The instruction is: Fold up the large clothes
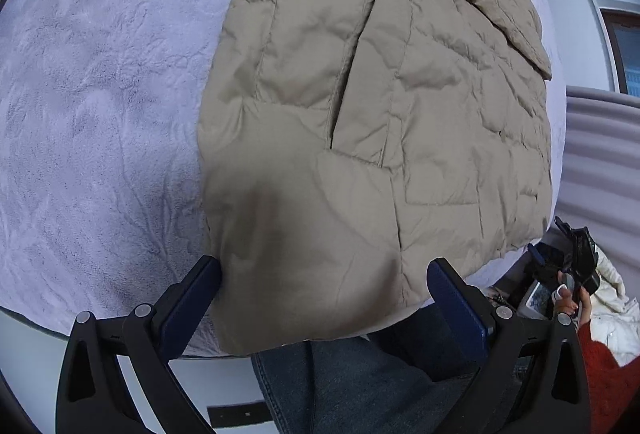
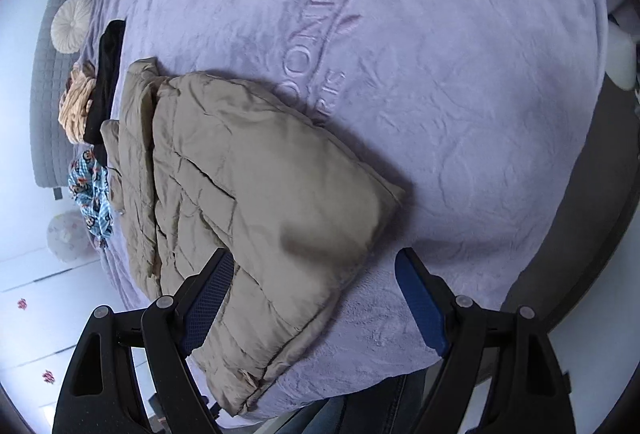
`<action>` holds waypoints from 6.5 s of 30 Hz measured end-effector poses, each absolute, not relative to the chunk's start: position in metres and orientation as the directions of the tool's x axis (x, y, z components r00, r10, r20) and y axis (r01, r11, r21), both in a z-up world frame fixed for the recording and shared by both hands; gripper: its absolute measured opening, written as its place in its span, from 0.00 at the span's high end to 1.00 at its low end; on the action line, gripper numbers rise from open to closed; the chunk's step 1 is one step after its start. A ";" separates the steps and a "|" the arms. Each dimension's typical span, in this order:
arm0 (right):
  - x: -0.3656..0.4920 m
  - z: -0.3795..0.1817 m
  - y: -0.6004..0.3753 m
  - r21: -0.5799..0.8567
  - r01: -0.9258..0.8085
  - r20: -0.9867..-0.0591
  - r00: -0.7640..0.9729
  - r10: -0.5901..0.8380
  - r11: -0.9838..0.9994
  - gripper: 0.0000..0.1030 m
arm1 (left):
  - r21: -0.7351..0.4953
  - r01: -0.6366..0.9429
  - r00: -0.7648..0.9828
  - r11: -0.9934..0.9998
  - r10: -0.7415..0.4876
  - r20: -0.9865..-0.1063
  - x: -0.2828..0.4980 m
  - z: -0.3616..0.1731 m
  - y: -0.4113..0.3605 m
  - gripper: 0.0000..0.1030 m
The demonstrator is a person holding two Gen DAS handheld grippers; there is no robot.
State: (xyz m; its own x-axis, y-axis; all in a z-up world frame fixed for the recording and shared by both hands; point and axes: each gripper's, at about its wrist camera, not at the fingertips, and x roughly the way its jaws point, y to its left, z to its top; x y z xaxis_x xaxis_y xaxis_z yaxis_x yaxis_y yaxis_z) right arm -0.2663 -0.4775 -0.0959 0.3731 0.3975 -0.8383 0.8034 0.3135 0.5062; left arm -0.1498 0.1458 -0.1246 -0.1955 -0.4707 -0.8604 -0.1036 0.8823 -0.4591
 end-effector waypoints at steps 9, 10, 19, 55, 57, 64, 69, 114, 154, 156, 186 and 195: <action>-0.252 -0.121 -0.465 0.600 0.772 -0.747 0.449 0.490 0.209 0.17 | -0.506 -0.266 -0.216 0.820 -0.563 -0.798 -0.164 -0.145 0.160 0.00; -0.250 -0.123 -0.465 0.609 0.769 -0.738 0.461 0.494 0.192 0.16 | -0.531 -0.265 -0.208 0.805 -0.586 -0.784 -0.163 -0.144 0.155 0.00; -0.236 -0.123 -0.464 0.637 0.755 -0.710 0.499 0.497 0.153 0.24 | -0.649 -0.266 -0.206 0.713 -0.700 -0.684 -0.155 -0.141 0.131 0.81; 0.049 0.036 -0.456 0.782 0.249 -0.581 0.625 0.521 0.571 0.93 | -0.739 -0.028 0.464 0.673 -0.646 -0.606 0.085 0.010 0.158 0.89; 0.069 0.031 -0.454 0.774 0.243 -0.589 0.616 0.524 0.584 0.93 | -0.726 -0.031 0.468 0.687 -0.632 -0.618 0.100 0.003 0.154 0.89; 0.126 0.000 -0.456 0.748 0.263 -0.629 0.575 0.524 0.609 0.93 | -0.686 -0.046 0.462 0.726 -0.593 -0.659 0.143 -0.027 0.146 0.89; 0.158 -0.034 -0.456 0.724 0.315 -0.668 0.544 0.508 0.614 0.93 | -0.611 -0.061 0.433 0.789 -0.531 -0.728 0.174 -0.060 0.129 0.89; 0.180 -0.056 -0.384 0.397 0.043 -0.856 0.378 0.352 0.917 0.63 | -0.123 0.054 0.463 0.991 -0.134 -0.876 0.184 -0.087 0.050 0.34; 0.114 -0.068 -0.415 0.355 0.272 -0.870 0.447 0.209 0.895 0.54 | -0.012 -0.121 0.412 0.993 0.039 -0.911 0.137 -0.101 0.084 0.24; 0.097 -0.068 -0.411 0.378 0.279 -0.864 0.450 0.228 0.883 0.54 | -0.018 -0.114 0.398 0.993 0.029 -0.917 0.123 -0.103 0.079 0.24; -0.008 -0.113 -0.383 0.518 0.440 -0.846 0.392 0.362 0.734 0.09 | -0.156 -0.130 0.221 0.979 -0.125 -0.967 0.048 -0.124 0.051 0.01; -0.008 -0.126 -0.392 0.648 0.461 -0.759 0.461 0.460 0.607 0.00 | -0.416 -0.293 0.202 0.861 -0.369 -0.907 0.031 -0.146 0.091 0.01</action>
